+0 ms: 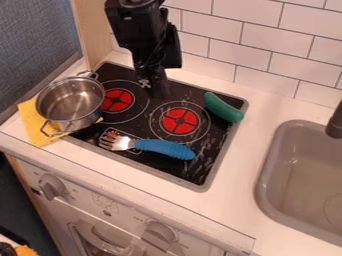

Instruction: Move the cucumber in the left side of the burner

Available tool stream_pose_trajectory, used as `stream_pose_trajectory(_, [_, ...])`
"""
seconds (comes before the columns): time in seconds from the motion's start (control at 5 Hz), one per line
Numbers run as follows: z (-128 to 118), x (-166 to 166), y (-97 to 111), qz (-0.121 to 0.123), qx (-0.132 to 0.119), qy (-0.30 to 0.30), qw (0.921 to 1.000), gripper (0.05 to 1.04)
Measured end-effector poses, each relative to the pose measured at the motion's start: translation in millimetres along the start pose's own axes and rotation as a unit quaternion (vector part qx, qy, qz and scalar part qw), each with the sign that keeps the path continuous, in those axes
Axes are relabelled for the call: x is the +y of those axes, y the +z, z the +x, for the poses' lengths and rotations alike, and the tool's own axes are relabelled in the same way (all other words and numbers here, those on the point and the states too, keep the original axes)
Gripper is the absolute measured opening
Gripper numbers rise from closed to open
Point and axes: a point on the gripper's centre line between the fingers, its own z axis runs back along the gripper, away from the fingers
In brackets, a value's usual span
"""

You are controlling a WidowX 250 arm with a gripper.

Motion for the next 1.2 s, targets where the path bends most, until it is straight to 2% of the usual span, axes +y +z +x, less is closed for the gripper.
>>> stream_pose_trajectory(0.2, [1.2, 3.6, -7.5, 0.018, -0.004, 0.002, 0.9998, 1.001])
stream_pose_trajectory(0.4, [-12.0, -6.0, -13.0, 0.060, -0.055, -0.066, 0.9945, 1.001])
stream_pose_trajectory(0.6, [-19.5, -22.3, -24.0, 0.074, -0.071, -0.144, 0.9843, 1.001])
stream_pose_trajectory(0.8, [-31.6, -35.2, -34.1, 0.071, -0.069, -0.180, 0.9787, 1.001])
stream_pose_trajectory(1.0, [-39.3, -40.2, -49.0, 0.058, -0.068, -0.208, 0.9741, 1.001])
stream_pose_trajectory(1.2, [-51.6, -41.6, -70.4, 0.054, -0.068, -0.249, 0.9648, 1.001])
